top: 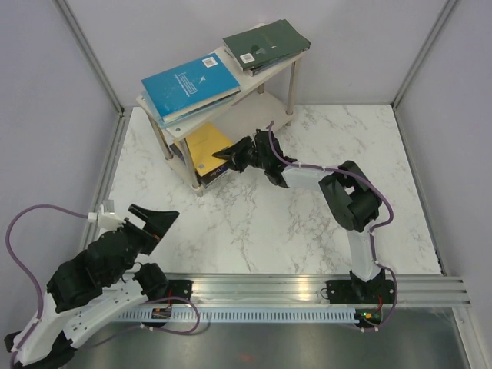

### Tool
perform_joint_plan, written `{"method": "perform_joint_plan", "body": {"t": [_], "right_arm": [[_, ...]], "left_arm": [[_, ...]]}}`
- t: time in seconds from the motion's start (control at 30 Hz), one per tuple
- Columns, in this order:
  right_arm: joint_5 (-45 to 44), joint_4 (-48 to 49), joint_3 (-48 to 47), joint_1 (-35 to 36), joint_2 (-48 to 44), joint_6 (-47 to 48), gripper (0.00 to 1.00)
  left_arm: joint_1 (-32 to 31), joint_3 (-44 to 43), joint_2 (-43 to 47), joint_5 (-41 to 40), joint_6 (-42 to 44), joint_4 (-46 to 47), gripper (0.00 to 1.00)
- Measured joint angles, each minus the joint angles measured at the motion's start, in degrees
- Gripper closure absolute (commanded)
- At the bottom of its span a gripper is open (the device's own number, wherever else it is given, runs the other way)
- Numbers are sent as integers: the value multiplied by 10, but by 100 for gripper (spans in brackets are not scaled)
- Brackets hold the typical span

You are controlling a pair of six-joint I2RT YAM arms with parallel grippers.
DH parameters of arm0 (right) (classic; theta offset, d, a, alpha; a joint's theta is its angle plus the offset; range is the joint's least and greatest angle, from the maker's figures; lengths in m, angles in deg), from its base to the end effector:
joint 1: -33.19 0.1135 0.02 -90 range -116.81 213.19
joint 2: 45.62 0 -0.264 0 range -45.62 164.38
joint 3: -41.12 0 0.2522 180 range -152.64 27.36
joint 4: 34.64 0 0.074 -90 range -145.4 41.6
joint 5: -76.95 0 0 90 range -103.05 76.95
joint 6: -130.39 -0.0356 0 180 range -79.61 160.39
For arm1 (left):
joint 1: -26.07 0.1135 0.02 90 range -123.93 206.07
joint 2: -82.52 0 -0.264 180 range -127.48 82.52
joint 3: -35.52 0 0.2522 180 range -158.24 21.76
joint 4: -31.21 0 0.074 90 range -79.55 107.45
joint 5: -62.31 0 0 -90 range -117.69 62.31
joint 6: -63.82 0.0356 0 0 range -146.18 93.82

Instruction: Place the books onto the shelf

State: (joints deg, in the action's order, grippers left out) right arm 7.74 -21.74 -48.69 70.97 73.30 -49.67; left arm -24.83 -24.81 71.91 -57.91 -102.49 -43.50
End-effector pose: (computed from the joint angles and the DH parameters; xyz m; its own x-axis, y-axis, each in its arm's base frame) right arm 0.3645 0.2986 0.1919 -0.8419 0.5303 0.1001 0.2215 0.1705 0.9601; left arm 0.0256 -0.0031 0.3103 -0.4350 -0.7959 -0.4211 -0.1683 0.5313 -0.8303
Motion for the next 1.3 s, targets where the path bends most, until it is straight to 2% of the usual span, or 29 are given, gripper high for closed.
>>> {"method": "perform_joint_plan", "body": {"t": [0.07,0.1,0.13,0.43,0.77,0.97,1.1,1.3], "right_arm": [[1,1,0,0,0,2,60],[3,-1,0,0,1,3,36],[7,-4,0,0,2,1,2],[47,14,35,6,-16,17,2],[90,-103,75,11,-42,73,2],[104,-138,108,11,-52,110,2],[108,-195,143,11,-110,200,2],[68,-340,207,13,-300,380,2]], "left_arm": [[0,-1,4,-3,-1,-8,0],[0,-1,5,-5,-1,-12,0],[0,-2,7,-7,-1,-16,0],[0,-5,9,-12,-2,-30,0],[0,-5,9,-12,-6,-33,0],[0,1,9,-12,-7,-33,0],[0,1,8,-12,-7,-33,0],[0,-17,-63,-16,13,-38,0]]}}
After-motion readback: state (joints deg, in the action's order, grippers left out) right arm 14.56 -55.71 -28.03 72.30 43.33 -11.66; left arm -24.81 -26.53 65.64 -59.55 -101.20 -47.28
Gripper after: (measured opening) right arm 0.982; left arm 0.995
